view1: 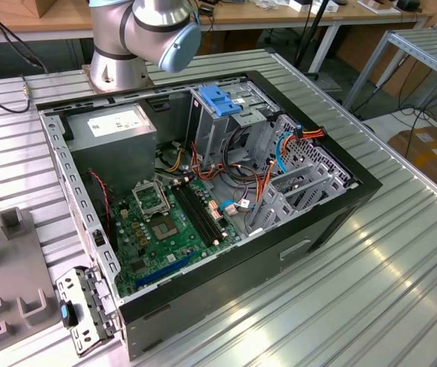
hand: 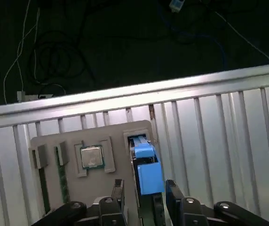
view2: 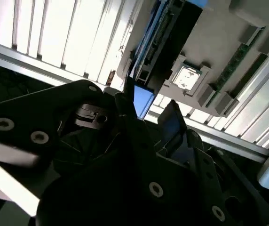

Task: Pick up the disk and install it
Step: 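Pick up the disk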

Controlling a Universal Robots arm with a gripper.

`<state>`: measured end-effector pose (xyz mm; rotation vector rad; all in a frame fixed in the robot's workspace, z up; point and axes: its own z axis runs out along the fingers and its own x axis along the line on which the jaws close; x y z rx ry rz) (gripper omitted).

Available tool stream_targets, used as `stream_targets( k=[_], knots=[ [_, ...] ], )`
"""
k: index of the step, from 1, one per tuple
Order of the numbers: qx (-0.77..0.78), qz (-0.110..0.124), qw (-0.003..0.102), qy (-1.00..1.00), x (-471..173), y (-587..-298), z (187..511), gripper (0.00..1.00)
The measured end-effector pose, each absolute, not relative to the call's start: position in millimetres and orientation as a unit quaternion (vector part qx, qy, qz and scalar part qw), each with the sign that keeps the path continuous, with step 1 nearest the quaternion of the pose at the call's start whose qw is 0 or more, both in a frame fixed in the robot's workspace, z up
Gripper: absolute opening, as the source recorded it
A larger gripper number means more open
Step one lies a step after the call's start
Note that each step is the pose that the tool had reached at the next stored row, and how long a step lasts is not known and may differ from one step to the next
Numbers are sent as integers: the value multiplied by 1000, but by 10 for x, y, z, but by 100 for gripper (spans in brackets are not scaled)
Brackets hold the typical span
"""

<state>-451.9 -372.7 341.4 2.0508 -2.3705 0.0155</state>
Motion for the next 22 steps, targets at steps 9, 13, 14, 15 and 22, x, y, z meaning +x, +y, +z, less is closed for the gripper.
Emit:
stream_targets(
  k=[9, 13, 14, 15, 22],
  knots=[
    [695, 5, -2, -719, -4600, -3727, 3242, 48],
    [702, 5, -2, -712, -4623, -3731, 3192, 48],
    [704, 5, -2, -710, -4628, -3733, 3180, 48],
    [706, 5, -3, -708, -4635, -3736, 3167, 48],
    [707, 3, -5, -707, -4636, -3748, 3106, 48]
  ],
)
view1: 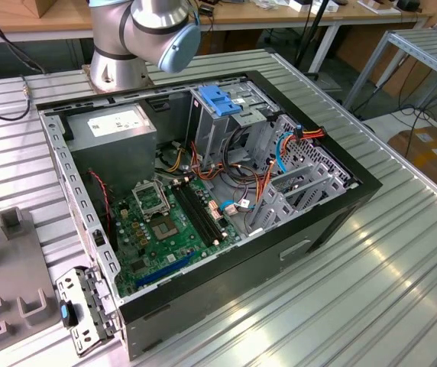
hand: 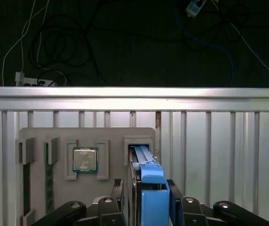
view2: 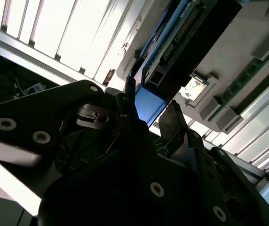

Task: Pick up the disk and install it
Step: 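Pick up the disk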

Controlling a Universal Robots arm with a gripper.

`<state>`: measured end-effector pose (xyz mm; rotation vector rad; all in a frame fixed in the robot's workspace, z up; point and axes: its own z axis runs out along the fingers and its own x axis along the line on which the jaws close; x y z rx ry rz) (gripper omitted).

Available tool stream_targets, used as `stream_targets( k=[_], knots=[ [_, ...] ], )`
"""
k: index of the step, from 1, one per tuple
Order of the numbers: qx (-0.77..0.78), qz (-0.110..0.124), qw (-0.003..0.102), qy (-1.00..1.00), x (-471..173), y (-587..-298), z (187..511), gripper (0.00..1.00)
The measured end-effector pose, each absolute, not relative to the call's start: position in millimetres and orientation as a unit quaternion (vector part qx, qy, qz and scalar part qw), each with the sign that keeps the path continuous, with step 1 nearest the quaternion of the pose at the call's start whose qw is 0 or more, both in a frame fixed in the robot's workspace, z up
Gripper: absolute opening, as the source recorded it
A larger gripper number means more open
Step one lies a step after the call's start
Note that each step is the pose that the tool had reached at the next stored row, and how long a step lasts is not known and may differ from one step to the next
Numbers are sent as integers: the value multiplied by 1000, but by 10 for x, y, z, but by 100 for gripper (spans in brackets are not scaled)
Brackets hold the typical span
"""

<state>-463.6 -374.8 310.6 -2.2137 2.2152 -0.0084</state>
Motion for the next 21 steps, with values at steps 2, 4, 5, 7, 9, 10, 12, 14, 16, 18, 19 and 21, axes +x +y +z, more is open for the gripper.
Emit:
stream_targets(
  k=[2, 4, 5, 7, 9, 10, 12, 14, 16, 18, 19, 21],
  knots=[
    [-707, -3, 4, 707, -4635, -3749, 3106, 48],
    [-707, -3, 4, 707, -4635, -3749, 3105, 48],
    [-707, -3, 4, 707, -4633, -3748, 3100, 48],
    [-707, -3, 4, 708, -4632, -3748, 3081, 48],
    [-705, -1, 2, 709, -4631, -3748, 3053, 48],
    [-704, 0, 1, 710, -4631, -3748, 3039, 48],
    [-702, 1, 0, 712, -4629, -3749, 3030, 48],
    [-697, 2, -1, 718, -4621, -3746, 3014, 48],
    [-693, 2, -1, 721, -4619, -3740, 3011, 48],
    [-687, 2, -1, 727, -4620, -3736, 3008, 48],
    [-686, 2, -1, 728, -4620, -3736, 3008, 48],
    [-686, 2, -1, 728, -4620, -3736, 3007, 48]
  ],
)
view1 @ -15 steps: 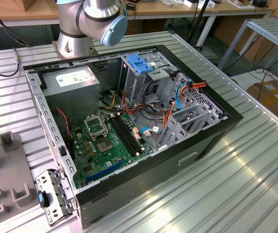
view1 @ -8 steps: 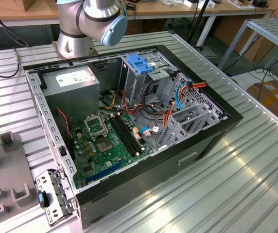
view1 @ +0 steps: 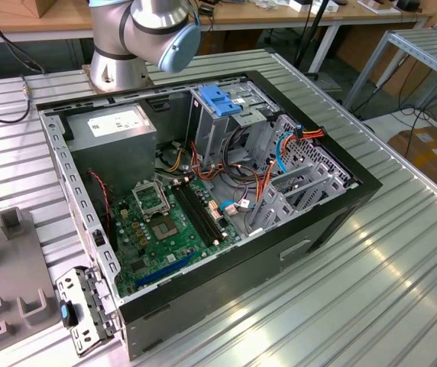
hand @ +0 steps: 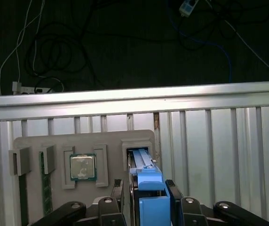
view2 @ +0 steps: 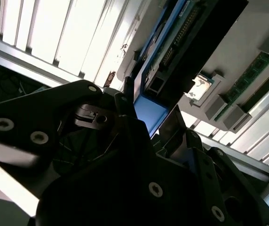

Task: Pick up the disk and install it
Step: 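Pick up the disk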

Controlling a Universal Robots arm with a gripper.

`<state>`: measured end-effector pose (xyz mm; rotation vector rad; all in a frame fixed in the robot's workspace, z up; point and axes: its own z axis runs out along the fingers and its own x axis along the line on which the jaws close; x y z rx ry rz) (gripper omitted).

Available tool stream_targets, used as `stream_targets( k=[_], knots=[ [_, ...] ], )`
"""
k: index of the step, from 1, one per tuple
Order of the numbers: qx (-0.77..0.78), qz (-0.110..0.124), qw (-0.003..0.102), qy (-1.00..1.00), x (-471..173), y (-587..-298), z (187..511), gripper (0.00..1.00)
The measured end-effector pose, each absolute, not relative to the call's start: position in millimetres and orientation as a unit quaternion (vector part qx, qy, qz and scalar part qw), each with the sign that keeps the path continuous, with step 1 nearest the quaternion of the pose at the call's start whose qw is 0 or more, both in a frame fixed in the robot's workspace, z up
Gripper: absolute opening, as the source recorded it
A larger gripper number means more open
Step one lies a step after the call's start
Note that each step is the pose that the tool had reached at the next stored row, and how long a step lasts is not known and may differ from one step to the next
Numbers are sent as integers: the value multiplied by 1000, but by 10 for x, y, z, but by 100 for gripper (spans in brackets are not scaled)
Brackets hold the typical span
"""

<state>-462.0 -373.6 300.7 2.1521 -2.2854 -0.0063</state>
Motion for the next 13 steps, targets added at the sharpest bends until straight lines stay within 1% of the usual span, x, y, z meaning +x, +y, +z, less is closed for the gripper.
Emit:
stream_targets(
  k=[11, 13],
  knots=[
    [686, -2, 1, -728, -4620, -3736, 2971, 48],
    [688, -1, 0, -725, -4620, -3736, 2966, 48]
  ],
)
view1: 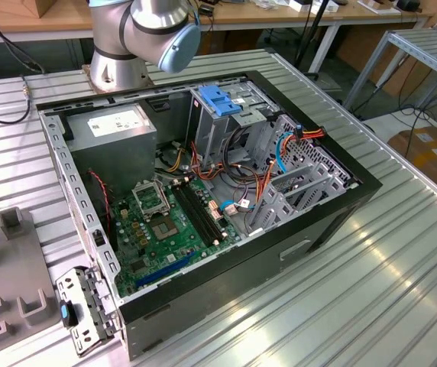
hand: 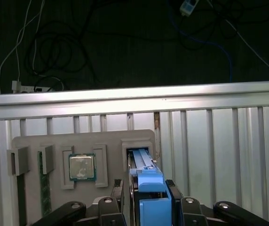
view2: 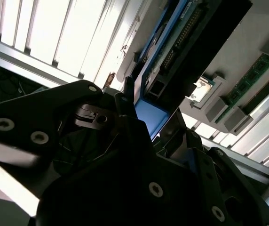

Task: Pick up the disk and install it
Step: 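Pick up the disk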

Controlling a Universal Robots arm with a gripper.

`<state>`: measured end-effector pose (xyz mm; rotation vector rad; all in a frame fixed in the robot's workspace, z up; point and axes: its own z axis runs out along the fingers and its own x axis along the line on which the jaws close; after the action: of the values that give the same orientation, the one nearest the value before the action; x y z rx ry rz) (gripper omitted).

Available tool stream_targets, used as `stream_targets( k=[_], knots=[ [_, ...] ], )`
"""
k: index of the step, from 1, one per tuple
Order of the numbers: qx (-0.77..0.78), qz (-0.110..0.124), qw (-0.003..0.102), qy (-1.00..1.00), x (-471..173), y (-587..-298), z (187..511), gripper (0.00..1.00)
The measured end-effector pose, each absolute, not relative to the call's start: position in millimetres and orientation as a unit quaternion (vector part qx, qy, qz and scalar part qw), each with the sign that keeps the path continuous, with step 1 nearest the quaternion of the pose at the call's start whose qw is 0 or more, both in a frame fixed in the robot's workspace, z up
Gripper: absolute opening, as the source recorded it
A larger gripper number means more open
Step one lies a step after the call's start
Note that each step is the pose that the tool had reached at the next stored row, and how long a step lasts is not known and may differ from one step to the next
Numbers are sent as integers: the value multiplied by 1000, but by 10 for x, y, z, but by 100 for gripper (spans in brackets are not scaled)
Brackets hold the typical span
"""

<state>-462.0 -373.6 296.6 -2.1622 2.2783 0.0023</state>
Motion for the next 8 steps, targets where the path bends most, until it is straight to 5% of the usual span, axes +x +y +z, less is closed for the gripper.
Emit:
stream_targets(
  k=[8],
  knots=[
    [-689, 0, 1, 725, -4624, -3736, 2964, 48]
  ],
)
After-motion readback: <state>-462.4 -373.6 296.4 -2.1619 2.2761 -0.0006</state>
